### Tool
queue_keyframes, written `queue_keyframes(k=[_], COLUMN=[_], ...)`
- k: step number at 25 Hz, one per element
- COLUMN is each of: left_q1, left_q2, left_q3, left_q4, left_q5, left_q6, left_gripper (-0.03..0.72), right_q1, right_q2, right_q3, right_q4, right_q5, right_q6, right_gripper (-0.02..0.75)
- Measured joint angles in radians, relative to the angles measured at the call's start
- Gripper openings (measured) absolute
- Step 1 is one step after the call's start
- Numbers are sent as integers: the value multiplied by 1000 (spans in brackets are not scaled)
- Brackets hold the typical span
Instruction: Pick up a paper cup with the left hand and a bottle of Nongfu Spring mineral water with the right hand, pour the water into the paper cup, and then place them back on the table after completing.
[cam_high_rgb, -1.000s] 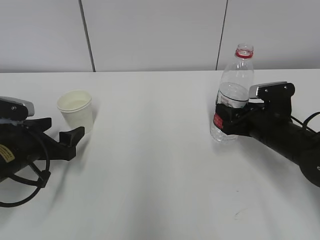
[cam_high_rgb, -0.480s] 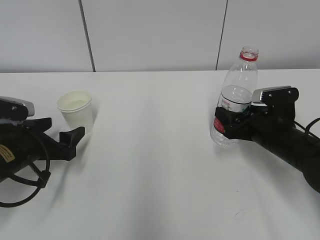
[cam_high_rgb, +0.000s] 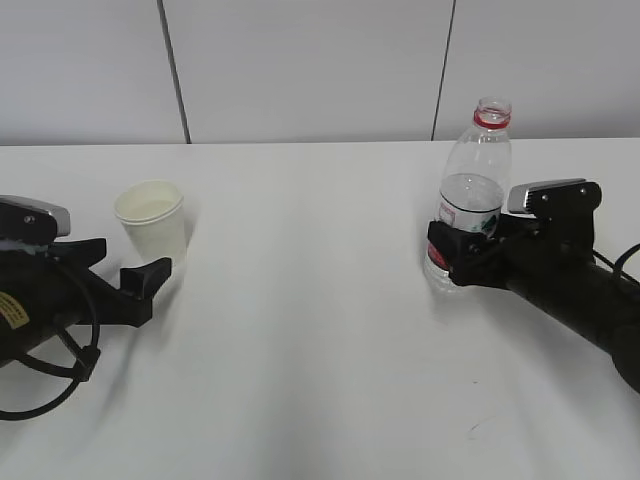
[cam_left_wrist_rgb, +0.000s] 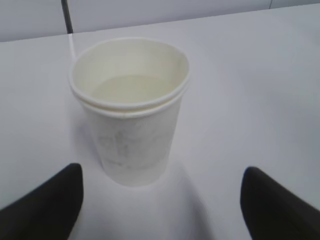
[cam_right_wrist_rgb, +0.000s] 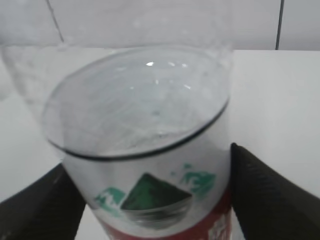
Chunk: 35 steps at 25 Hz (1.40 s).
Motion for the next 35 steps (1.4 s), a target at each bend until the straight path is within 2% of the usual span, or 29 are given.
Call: queue_keyframes(k=[11, 17, 21, 28, 35], left_q1=[0, 0, 0, 0, 0], left_q2=[-39, -39, -39, -39, -39], left_q3=[13, 13, 13, 13, 13], left_q4=[3, 4, 7, 7, 7], left_q5=[-1, -1, -1, -1, -1], left_q6=[0, 0, 0, 0, 0], left_gripper=[587, 587, 587, 586, 586], right_q1=[0, 0, 0, 0, 0], right_q2=[-61, -63, -63, -63, -64], right_q3=[103, 103, 103, 103, 122], right_q4=[36, 20, 20, 14, 9], right_q5=[-7, -9, -9, -9, -9], right_q6=[-31, -49, -49, -49, -49], right_gripper=[624, 565, 558, 665, 673])
